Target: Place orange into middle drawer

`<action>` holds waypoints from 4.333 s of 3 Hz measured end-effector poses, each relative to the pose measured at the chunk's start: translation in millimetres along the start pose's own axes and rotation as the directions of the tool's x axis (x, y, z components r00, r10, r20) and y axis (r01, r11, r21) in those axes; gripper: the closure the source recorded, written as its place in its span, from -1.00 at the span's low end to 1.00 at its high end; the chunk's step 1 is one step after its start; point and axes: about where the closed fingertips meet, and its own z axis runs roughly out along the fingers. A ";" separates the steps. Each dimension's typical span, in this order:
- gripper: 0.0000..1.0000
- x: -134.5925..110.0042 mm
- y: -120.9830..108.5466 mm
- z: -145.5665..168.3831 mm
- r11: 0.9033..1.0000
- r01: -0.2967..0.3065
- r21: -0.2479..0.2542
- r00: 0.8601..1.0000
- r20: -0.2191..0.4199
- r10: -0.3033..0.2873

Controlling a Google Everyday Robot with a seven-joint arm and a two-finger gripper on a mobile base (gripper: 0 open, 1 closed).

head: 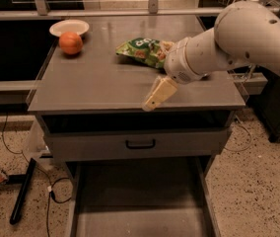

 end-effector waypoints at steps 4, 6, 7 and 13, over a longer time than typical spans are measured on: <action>-1.00 -112.5 -42.9 93.8 0.968 0.196 -0.156 0.968 0.190 -0.165; -1.00 -160.2 -73.0 141.9 0.951 0.201 -0.236 0.952 0.277 -0.133; -1.00 -150.7 -99.0 161.0 0.963 0.170 -0.210 0.965 0.231 -0.120; -1.00 -50.7 -229.7 167.8 0.936 -0.311 0.165 0.950 0.043 0.308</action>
Offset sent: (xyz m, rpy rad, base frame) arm 0.0517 0.0576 0.0131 -0.0105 -0.0550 0.1457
